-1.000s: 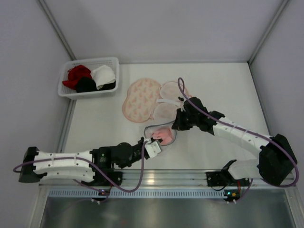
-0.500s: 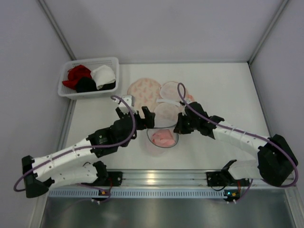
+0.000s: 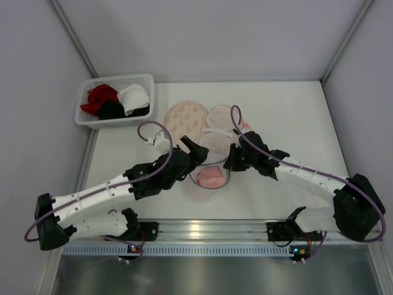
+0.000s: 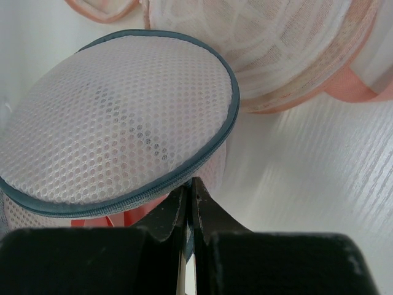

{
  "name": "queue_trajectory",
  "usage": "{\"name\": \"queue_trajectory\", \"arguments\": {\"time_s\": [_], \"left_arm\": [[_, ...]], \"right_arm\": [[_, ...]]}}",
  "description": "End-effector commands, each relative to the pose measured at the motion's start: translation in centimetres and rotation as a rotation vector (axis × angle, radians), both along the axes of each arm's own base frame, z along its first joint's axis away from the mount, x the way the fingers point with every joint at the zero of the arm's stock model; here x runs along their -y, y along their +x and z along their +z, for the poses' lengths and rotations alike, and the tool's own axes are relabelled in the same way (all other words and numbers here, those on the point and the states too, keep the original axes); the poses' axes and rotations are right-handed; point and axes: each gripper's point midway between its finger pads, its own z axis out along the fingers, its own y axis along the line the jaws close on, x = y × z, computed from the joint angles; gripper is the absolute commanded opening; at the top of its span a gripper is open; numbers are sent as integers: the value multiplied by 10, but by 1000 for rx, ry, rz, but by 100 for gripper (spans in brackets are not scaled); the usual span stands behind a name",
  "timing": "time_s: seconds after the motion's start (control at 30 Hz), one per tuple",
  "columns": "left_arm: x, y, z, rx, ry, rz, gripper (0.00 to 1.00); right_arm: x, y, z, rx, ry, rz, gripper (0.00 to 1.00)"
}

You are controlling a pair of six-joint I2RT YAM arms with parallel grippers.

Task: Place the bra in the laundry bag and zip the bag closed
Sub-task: Close the laundry bag at the center of the board.

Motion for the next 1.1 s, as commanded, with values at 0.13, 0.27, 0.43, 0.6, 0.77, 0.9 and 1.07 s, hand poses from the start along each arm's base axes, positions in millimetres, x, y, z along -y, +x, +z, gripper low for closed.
{"name": "queue_trajectory", "arguments": {"time_s": [0.13, 0.27, 0.43, 0.6, 0.77, 0.9, 1.07], "left_arm": [[36, -3, -10, -157, -185, 22, 95], [44, -4, -28, -213, -192, 54, 95], [47, 4, -29, -181, -205, 109, 92], [49, 19, -38, -137, -189, 173, 75], [41, 26, -54, -117, -186, 235, 40], [27, 30, -44, -52, -203, 264, 0], [8, 26, 2, 88, -142, 186, 0]], "right_arm": [[-3, 11, 23, 101, 45, -31, 0], [-3, 10, 23, 107, 56, -30, 0], [-5, 6, 26, 109, 85, -21, 0], [-7, 5, 33, 121, 109, -20, 0], [-7, 5, 35, 127, 113, -19, 0], [-6, 3, 29, 112, 107, -19, 0], [-5, 5, 20, 91, 93, -40, 0]]}}
